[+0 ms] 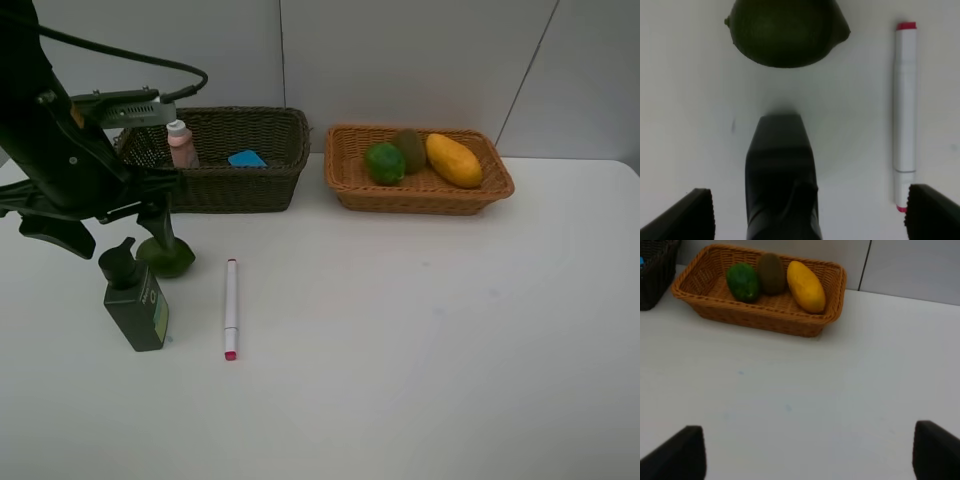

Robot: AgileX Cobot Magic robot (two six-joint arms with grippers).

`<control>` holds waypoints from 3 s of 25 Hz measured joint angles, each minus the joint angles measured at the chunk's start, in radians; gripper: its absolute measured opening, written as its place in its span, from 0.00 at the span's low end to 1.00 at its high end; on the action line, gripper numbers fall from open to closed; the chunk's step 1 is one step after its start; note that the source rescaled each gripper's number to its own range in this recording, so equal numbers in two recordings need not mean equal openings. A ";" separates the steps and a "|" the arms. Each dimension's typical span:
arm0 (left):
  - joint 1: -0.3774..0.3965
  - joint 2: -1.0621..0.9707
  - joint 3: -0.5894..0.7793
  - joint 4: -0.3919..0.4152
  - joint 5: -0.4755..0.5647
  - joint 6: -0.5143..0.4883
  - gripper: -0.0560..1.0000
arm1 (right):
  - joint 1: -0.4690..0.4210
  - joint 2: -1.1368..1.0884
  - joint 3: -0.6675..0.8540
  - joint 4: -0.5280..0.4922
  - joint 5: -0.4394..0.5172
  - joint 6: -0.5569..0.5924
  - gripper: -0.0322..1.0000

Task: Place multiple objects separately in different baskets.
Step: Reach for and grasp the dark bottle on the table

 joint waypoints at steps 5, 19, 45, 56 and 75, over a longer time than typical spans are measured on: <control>-0.039 0.000 0.067 0.065 -0.072 -0.104 1.00 | 0.000 0.000 0.000 0.000 0.000 0.000 1.00; -0.043 0.118 0.103 0.085 -0.165 -0.131 1.00 | 0.000 0.000 0.000 0.000 0.000 0.000 1.00; -0.043 0.148 0.104 0.072 -0.185 -0.131 0.41 | 0.000 0.000 0.000 0.000 0.000 0.000 1.00; -0.043 0.148 0.104 0.077 -0.197 -0.131 0.41 | 0.000 0.000 0.000 0.000 0.000 0.000 1.00; -0.043 0.089 0.054 0.064 -0.144 -0.118 0.41 | 0.000 0.000 0.000 0.000 0.000 0.000 1.00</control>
